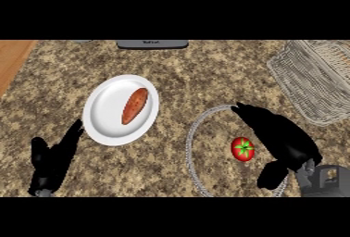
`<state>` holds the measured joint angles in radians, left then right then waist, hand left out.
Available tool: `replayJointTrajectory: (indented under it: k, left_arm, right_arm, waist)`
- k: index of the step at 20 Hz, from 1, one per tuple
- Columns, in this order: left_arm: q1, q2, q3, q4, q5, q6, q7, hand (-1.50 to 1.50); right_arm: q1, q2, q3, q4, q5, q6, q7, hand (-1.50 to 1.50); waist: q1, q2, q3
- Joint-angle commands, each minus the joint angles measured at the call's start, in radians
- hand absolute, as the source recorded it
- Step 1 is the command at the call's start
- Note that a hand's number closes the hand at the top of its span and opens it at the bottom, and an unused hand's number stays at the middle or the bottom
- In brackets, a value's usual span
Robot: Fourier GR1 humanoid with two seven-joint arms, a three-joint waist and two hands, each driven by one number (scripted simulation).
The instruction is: Pick the tomato from the placemat and place it in the basket
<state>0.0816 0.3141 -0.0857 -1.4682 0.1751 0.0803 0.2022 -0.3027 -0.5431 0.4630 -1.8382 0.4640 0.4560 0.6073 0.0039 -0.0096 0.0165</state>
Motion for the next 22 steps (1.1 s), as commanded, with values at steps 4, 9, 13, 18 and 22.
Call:
replayJointTrajectory:
  k: [4,9,13,18,22]
  left_arm:
    - [0.062,-0.036,-0.036,0.041,-0.032,0.018,0.052,0.0]
    - [0.058,-0.022,-0.009,0.041,-0.018,-0.006,0.053,0.0]
    - [0.051,-0.016,0.01,0.07,-0.005,-0.034,0.042,0.0]
    - [0.018,-0.069,-0.011,0.099,-0.046,0.013,0.038,0.0]
    - [0.07,-0.063,-0.025,0.029,-0.057,0.015,0.076,0.0]
  right_arm:
    - [0.013,0.023,0.042,0.085,0.078,0.004,-0.037,-1.5]
    - [-0.008,0.056,0.051,0.174,0.111,0.017,-0.032,-1.5]
    - [0.02,0.104,0.079,0.194,0.155,-0.028,-0.036,-1.5]
    - [0.025,0.094,0.077,0.239,0.19,-0.051,-0.117,-1.5]
    - [0.039,0.106,0.064,0.28,0.211,-0.095,-0.161,-1.5]
  waist:
    - [0.001,0.011,-0.016]
    - [0.005,0.012,-0.016]
    - [0.0,0.011,-0.016]
    - [-0.004,0.012,-0.016]
    - [0.004,0.012,-0.016]
